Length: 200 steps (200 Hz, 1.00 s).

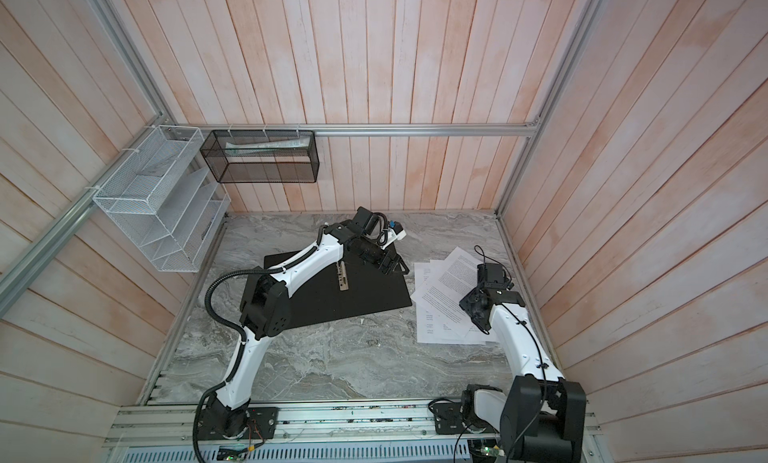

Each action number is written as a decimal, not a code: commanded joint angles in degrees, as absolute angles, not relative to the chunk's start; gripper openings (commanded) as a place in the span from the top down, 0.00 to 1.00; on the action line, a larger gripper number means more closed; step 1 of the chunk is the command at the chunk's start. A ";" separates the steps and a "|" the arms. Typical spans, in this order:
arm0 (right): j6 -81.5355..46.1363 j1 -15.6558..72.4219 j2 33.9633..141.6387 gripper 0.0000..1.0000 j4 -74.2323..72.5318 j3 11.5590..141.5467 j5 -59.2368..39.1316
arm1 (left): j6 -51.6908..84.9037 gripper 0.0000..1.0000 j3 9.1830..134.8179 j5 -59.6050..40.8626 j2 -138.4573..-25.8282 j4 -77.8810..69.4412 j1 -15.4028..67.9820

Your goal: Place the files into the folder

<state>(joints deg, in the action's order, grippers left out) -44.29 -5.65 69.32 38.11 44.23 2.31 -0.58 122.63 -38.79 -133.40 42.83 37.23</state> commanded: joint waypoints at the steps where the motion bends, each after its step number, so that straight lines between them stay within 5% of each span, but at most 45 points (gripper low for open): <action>1: -42.43 -7.97 70.96 0.50 37.87 43.25 -0.35 | -1.16 0.06 119.59 -39.08 -130.80 41.46 37.00; 103: -38.34 -9.37 77.26 0.49 41.31 40.46 -9.90 | -4.35 0.06 101.90 -41.37 -120.51 37.71 33.22; 200: -39.86 -5.12 83.94 0.54 39.92 42.98 -4.76 | -4.49 0.06 95.30 -43.06 -117.05 34.05 30.39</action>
